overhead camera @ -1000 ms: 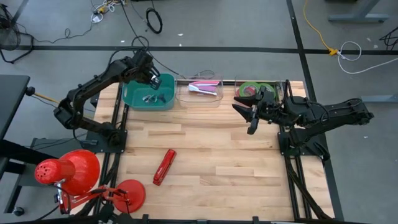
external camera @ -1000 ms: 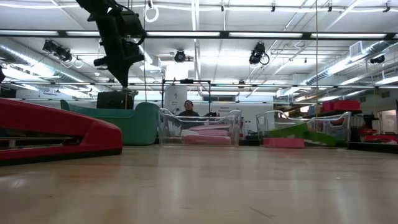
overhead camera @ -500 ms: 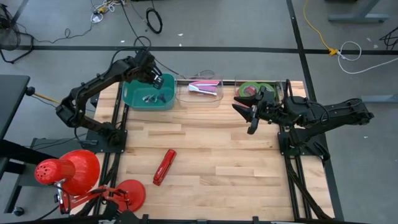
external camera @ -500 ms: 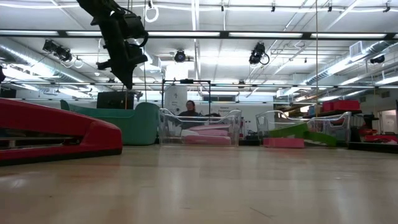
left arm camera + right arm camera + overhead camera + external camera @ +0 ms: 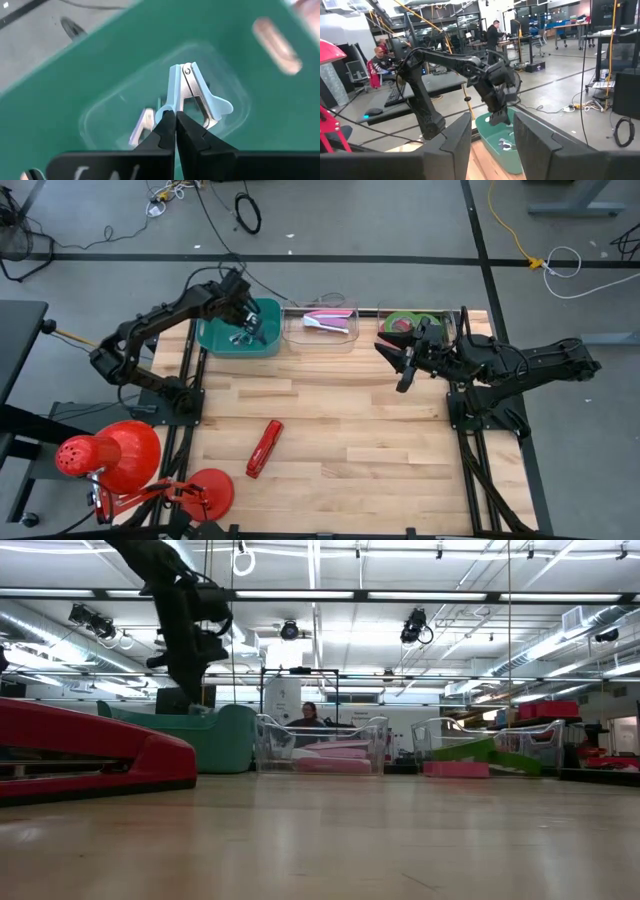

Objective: Pick and place Stapler, Stapler remover, tape
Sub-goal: Put the blue staple remover into the blue bin

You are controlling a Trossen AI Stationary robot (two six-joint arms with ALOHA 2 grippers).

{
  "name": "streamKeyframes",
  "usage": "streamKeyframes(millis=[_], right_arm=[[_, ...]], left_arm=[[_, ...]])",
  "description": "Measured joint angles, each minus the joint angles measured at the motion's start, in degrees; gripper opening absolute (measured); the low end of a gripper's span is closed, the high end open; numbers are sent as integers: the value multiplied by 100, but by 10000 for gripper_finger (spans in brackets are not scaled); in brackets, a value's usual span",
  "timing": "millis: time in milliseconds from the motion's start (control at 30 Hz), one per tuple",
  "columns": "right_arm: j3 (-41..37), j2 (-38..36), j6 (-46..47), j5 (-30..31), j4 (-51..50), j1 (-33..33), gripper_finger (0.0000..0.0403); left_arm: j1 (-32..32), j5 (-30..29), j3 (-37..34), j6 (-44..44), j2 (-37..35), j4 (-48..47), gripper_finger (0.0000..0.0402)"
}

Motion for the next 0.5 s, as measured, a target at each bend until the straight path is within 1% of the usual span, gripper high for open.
streamKeyframes(millis=[200, 267, 500], right_arm=[[0, 0, 0, 1, 1, 0, 146], [0, 0, 0, 0, 0, 0, 146], [0, 0, 0, 0, 1, 0, 146]], left_arm=[[0, 4, -538, -124, 0, 199, 5], [0, 107, -674, -135, 0, 269, 3], [0, 148, -872, -264, 0, 377, 9]])
